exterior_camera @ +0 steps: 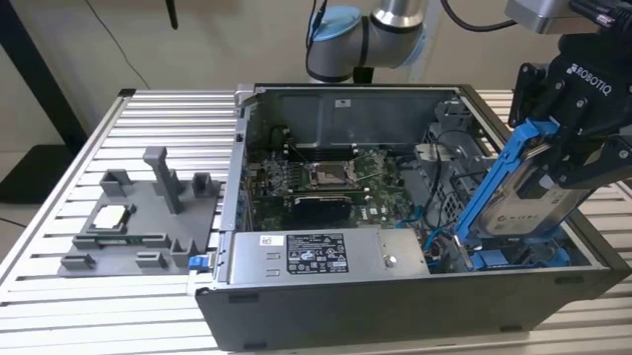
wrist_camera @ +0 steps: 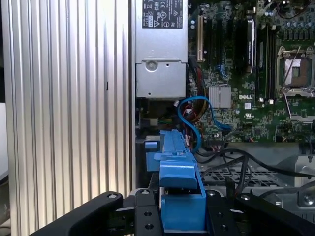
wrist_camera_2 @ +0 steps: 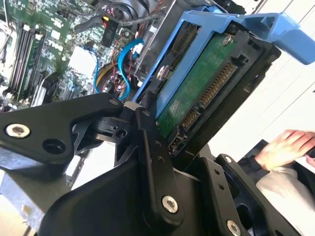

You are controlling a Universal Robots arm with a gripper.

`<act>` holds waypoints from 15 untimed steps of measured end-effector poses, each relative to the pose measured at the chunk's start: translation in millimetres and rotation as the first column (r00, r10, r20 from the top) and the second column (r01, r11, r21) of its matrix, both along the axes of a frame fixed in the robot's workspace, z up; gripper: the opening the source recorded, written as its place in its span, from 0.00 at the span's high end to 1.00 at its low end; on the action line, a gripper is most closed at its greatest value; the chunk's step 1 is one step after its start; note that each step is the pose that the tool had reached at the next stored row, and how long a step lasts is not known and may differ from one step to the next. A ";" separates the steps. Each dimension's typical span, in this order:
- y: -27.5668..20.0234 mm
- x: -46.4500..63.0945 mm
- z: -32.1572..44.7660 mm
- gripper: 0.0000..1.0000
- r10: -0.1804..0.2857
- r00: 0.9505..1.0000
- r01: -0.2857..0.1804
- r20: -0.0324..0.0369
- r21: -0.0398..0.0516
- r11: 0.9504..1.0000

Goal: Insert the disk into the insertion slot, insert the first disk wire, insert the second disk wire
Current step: 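Insert the disk into the insertion slot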

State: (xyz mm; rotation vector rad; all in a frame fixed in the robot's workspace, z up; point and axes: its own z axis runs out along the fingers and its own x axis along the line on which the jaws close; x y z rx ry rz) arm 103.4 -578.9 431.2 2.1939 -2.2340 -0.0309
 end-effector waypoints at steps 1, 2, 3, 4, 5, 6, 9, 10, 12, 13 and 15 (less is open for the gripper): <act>0.0 0.0 -0.5 0.67 0.000 1.000 0.000 0.000 0.001 1.000; 0.0 0.0 -1.0 0.67 0.000 1.000 0.000 0.000 0.002 1.000; 0.0 0.0 -1.4 0.67 0.000 1.000 0.000 0.000 0.002 1.000; 0.0 0.0 -1.8 0.67 0.000 1.000 0.000 0.000 0.003 1.000; 0.0 0.0 -2.3 0.67 0.000 1.000 0.000 0.000 0.004 1.000; 0.0 0.1 -2.6 0.67 0.000 1.000 0.000 0.000 0.004 1.000; 0.0 0.1 -3.6 0.67 0.000 1.000 0.000 0.000 0.005 1.000; 0.0 0.1 -3.9 0.67 0.000 1.000 0.000 0.000 0.005 1.000; 0.0 0.0 -4.6 0.67 0.000 1.000 0.000 0.000 0.006 1.000; 0.0 -0.1 -4.8 0.67 0.000 1.000 0.000 0.000 0.006 1.000; 0.0 -0.1 -5.4 0.67 0.000 1.000 0.000 0.000 0.006 1.000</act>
